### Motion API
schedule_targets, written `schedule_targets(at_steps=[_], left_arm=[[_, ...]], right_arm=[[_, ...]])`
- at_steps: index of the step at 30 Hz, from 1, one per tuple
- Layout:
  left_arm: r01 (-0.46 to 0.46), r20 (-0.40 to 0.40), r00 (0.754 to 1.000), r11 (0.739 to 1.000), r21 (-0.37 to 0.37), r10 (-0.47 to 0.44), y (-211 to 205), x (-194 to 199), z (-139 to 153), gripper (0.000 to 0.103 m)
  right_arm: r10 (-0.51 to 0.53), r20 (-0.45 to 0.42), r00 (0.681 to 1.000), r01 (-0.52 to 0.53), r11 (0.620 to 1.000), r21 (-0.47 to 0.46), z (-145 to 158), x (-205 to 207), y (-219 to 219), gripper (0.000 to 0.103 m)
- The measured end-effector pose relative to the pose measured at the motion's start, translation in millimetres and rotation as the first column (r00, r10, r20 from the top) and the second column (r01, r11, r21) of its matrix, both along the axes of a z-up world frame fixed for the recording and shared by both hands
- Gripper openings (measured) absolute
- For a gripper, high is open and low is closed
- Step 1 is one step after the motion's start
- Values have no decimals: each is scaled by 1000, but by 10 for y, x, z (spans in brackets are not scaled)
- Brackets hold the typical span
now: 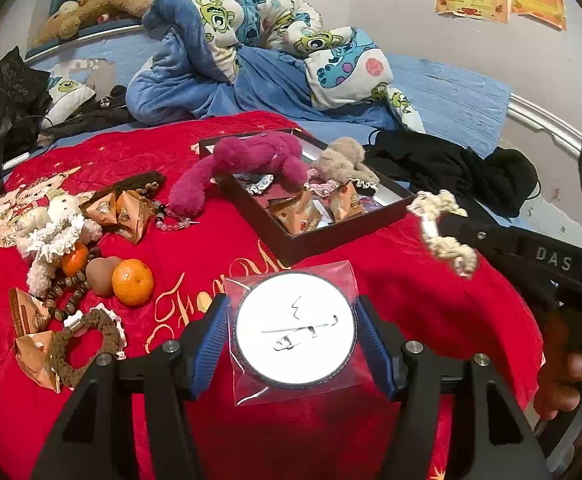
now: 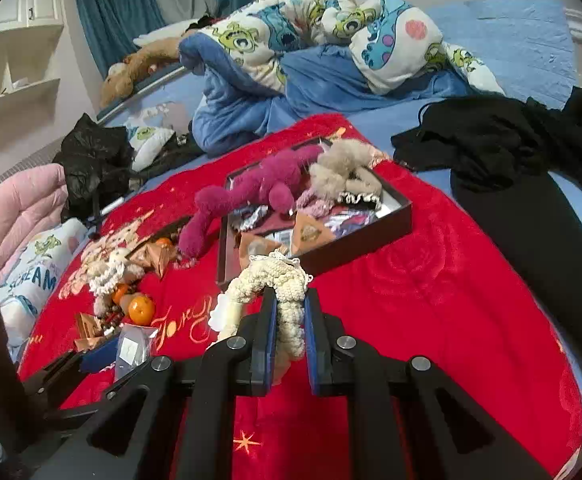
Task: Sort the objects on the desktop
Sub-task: 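Carry the bagged tin and cream scrunchie in both grippers over the black box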
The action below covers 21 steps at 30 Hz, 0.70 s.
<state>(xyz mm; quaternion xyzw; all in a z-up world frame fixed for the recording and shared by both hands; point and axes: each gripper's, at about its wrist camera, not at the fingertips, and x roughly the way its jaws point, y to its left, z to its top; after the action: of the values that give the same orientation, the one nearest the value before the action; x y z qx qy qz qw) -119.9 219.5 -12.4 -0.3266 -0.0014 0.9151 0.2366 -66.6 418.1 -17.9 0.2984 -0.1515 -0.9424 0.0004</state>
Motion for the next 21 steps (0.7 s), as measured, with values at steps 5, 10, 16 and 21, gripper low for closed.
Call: schedule_targets(at_steps=[5, 10, 16, 21], left_arm=[[0, -2, 1000, 1000, -3, 0, 4, -136, 11, 64], [-11, 12, 1000, 1000, 26, 10, 38, -340, 22, 64], [-21, -4, 1000, 1000, 0, 21, 185, -550, 73, 64], [-9, -12, 1000, 1000, -22, 9, 375, -853, 178, 64]], right_arm=[[-20, 1, 1000, 20, 1000, -3, -36, -44, 53, 13], [-32, -20, 999, 32, 999, 4, -21, -129, 90, 13], [-70, -38, 997, 71, 997, 30, 14, -345, 122, 13], [-65, -41, 997, 67, 996, 54, 68, -596, 81, 13]])
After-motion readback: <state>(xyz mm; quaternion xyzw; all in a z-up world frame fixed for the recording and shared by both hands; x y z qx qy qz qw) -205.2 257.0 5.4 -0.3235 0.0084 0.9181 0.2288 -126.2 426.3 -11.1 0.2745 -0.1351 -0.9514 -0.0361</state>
